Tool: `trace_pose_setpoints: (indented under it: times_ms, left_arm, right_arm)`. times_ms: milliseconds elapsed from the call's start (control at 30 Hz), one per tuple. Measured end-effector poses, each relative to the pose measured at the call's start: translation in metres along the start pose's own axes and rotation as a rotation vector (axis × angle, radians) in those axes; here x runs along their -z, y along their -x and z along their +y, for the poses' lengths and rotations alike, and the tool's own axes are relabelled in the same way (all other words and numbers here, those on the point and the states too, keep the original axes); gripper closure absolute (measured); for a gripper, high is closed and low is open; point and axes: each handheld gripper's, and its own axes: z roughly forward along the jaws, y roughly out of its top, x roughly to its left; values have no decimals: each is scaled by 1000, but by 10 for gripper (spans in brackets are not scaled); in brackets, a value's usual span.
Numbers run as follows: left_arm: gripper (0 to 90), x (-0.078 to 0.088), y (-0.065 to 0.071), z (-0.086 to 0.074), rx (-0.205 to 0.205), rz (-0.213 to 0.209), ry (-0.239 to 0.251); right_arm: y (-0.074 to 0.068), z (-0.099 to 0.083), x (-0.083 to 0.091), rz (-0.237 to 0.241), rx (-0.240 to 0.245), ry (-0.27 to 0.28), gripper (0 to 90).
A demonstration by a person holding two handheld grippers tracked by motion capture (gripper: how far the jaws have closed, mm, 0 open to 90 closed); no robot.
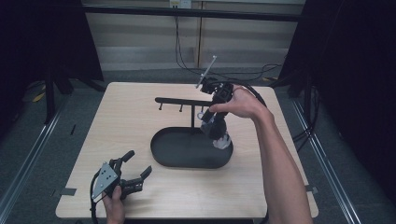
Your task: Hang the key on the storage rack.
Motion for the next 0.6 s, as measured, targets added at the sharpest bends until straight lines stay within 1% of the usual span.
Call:
trace_pose_setpoints:
  times_ms: [133, 167, 200, 267, 300, 400, 567, 600]
  left_arm:
    - [155, 0, 0, 0, 0, 1, 1]
    - [155, 0, 0, 0, -1, 1, 0]
    - [155, 0, -1, 0, -9, -1, -7]
    - [155, 0, -1, 0, -9, -1, -6]
    - [155, 1, 0, 0, -9, 0, -7]
    - [155, 0, -1, 0, -10, -2, -7]
    - [155, 1, -1, 0, -11, -3, -8]
    - [155, 1, -1, 0, -11, -3, -7]
  right_arm:
    - [5, 0, -2, 7, -12, 1, 875]
    - [5, 1, -2, 9, -21, -4, 875]
    - [7, 3, -3, 7, -13, -11, 875]
    - [7, 4, -3, 6, -17, -18, 875]
    - [9, 5, -4, -3, -20, -27, 875]
    - [9, 6, -5, 1, -28, -25, 875]
    - [12, 6, -8, -13, -43, -44, 874]
    - [15, 6, -9, -24, -47, -50, 874]
